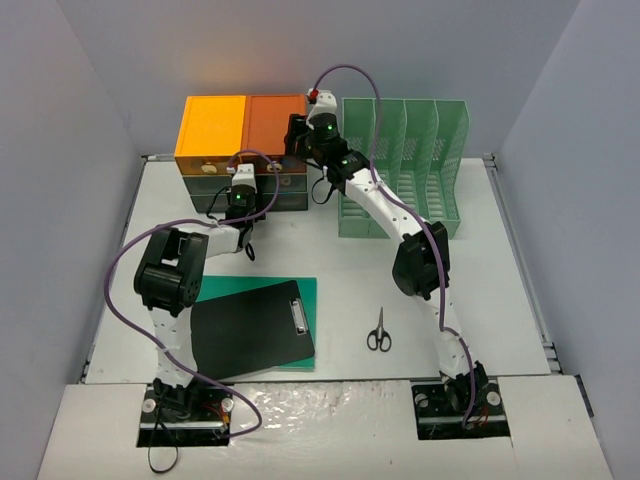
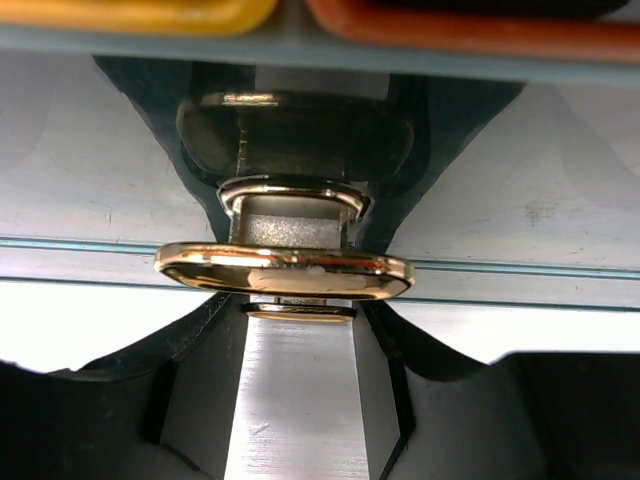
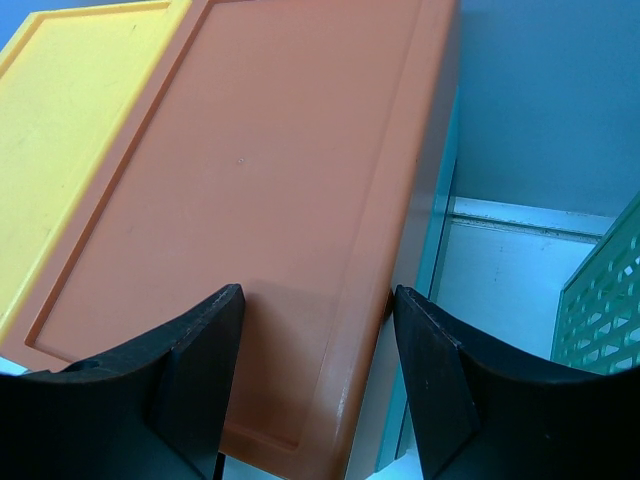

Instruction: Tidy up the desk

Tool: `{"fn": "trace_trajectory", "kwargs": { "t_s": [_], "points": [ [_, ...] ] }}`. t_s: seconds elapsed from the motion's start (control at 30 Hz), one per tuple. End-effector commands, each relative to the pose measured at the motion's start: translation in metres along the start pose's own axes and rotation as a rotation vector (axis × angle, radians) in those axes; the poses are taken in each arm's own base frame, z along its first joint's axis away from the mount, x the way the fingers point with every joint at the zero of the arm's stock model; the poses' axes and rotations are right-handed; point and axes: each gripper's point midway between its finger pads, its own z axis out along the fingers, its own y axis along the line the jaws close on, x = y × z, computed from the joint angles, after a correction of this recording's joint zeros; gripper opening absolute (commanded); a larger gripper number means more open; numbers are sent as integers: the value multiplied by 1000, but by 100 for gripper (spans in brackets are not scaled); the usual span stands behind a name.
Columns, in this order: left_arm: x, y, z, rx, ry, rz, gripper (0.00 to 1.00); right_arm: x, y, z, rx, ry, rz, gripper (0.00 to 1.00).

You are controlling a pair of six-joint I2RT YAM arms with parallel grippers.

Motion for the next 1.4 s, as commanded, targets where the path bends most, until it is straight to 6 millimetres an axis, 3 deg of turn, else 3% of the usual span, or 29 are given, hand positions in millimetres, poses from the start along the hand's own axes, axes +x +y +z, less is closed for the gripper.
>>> {"fn": "trace_trajectory", "kwargs": {
  "t_s": [0.0, 0.4, 0.77, 1.37],
  "points": [
    [-38, -5, -4, 35, -63, -75, 0, 70, 23, -6, -65, 207, -49, 57],
    [-15, -17, -44, 57, 3, -70, 0, 68, 22, -5, -61, 202, -28, 57],
    [6, -34, -95, 74, 63, -36, 0, 61, 21, -8, -56, 195, -22, 57],
    [32, -17, -128, 29, 122, -30, 0, 63, 14, -13, -43, 206, -33, 57]
  ]
}}
